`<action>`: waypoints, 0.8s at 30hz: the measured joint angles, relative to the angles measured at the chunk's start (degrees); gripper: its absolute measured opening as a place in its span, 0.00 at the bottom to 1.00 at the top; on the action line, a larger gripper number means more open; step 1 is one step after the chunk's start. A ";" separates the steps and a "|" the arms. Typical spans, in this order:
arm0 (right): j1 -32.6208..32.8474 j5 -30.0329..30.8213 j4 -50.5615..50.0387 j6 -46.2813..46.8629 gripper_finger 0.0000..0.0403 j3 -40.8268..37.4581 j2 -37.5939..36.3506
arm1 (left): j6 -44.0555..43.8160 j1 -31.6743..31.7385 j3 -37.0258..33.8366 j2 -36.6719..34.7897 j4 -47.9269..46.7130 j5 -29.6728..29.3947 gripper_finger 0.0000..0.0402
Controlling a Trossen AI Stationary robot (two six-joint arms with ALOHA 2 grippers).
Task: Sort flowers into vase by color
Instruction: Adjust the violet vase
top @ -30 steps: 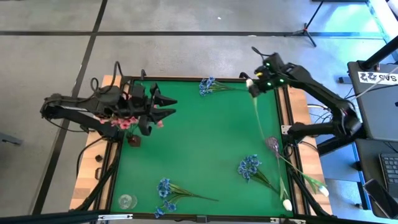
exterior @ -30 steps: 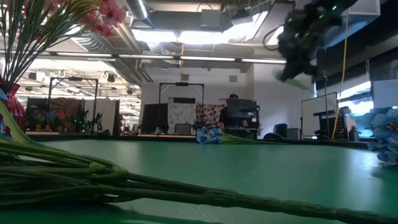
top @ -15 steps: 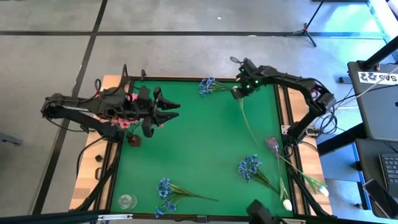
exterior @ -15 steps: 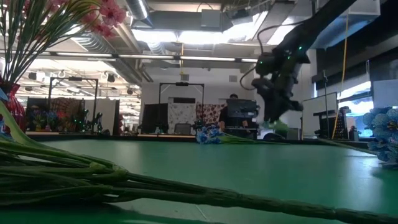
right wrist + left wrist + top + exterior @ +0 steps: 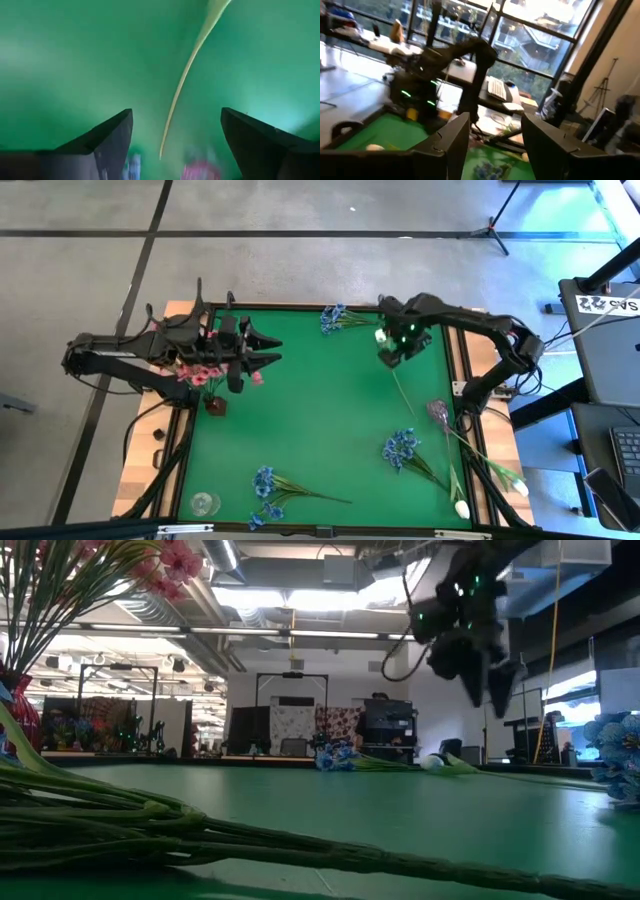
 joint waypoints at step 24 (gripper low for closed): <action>38.15 -8.07 1.00 31.27 0.72 -28.51 -3.66 | 4.15 3.75 0.02 -5.15 -5.77 -0.02 0.43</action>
